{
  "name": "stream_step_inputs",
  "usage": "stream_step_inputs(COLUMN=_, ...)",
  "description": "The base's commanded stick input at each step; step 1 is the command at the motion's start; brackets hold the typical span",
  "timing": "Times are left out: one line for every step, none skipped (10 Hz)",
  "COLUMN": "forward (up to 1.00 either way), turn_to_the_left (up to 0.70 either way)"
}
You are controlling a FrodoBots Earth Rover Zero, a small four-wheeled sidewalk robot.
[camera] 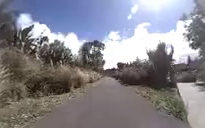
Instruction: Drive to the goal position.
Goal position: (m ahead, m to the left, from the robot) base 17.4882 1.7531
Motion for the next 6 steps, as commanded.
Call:
stream_step_inputs(forward=1.0, turn_to_the_left=0.0)
stream_step_inputs(forward=1.0, turn_to_the_left=0.0)
stream_step_inputs(forward=1.0, turn_to_the_left=0.0)
stream_step_inputs(forward=1.0, turn_to_the_left=0.0)
stream_step_inputs(forward=1.0, turn_to_the_left=0.0)
stream_step_inputs(forward=1.0, turn_to_the_left=0.0)
